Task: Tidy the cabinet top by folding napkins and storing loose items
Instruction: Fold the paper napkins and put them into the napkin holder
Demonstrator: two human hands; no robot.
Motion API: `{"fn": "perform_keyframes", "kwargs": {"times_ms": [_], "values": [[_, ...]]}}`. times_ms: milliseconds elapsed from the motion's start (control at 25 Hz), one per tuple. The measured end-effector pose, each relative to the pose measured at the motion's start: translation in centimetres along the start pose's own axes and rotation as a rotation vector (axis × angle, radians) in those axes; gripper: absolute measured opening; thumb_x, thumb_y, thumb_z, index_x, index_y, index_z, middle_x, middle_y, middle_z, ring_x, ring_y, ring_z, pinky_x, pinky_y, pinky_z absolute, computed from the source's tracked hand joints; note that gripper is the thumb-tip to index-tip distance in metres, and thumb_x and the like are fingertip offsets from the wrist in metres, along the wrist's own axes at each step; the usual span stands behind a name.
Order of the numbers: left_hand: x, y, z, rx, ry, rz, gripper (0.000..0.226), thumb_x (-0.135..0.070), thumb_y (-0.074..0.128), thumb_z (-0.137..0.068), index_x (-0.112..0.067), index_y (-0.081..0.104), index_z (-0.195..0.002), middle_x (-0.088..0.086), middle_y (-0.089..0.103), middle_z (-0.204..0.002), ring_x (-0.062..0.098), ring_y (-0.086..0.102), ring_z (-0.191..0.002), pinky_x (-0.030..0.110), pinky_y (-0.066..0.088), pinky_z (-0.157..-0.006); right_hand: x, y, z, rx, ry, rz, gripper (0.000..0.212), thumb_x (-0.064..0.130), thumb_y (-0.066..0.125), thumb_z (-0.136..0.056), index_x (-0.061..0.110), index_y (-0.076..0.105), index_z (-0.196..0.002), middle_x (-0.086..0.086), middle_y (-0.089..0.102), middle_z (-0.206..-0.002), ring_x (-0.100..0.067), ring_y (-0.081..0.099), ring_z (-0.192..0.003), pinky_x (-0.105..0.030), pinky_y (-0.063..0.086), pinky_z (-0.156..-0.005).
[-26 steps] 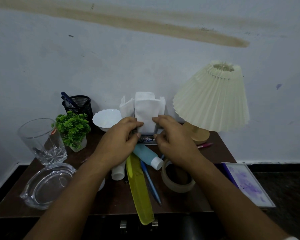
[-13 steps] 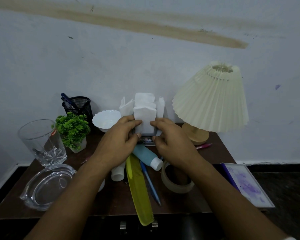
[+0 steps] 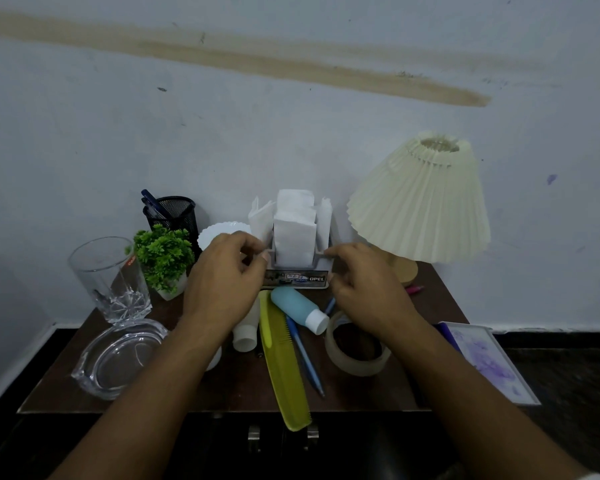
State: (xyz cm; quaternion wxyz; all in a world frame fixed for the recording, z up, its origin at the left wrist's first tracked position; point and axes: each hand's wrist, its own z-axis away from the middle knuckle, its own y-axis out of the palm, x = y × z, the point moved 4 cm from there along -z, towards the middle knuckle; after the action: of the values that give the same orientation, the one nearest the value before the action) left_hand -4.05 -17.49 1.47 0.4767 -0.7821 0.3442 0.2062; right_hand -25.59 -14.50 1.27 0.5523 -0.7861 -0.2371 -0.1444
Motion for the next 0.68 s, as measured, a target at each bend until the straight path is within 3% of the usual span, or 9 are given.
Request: {"fn": "perform_keyframes", "kwargs": {"times_ms": [160, 360, 680], "values": [[0.7, 1.1, 1.2, 0.076, -0.108, -0.040, 0.030, -0.038, 0.064, -0.093, -0.025, 0.066, -0.120, -0.005, 0.069, -0.109, 0.014, 0.064, -0.089, 0.038, 0.055, -0.079, -0.2, 0.3, 0.5, 0.033, 0.039, -0.003, 0.045, 0.020, 0.059, -0.096, 0.020, 0.053, -0.140, -0.001, 0.059, -0.130, -0.016, 0.057, -0.115, -0.031, 0.049, -0.093], [0.9, 2.4, 0.7, 0.092, -0.112, -0.033, 0.045, -0.039, 0.062, -0.094, -0.019, 0.061, -0.134, 0.004, 0.060, -0.133, 0.023, 0.058, -0.120, 0.040, 0.050, -0.096, 0.0, 0.8, 0.0, 0.062, 0.078, -0.059, 0.043, 0.015, 0.056, -0.095, 0.017, 0.052, -0.138, -0.003, 0.061, -0.120, -0.018, 0.060, -0.108, -0.035, 0.052, -0.091], [1.7, 3.6, -0.4, 0.091, -0.159, 0.178, 0.042, -0.033, 0.063, -0.096, -0.019, 0.060, -0.136, 0.000, 0.055, -0.142, 0.017, 0.053, -0.127, 0.036, 0.046, -0.101, -0.4, 1.3, -1.0, 0.060, 0.130, -0.143, 0.042, 0.014, 0.059, -0.096, 0.010, 0.051, -0.137, -0.006, 0.061, -0.129, -0.021, 0.059, -0.117, -0.036, 0.051, -0.097]]}}
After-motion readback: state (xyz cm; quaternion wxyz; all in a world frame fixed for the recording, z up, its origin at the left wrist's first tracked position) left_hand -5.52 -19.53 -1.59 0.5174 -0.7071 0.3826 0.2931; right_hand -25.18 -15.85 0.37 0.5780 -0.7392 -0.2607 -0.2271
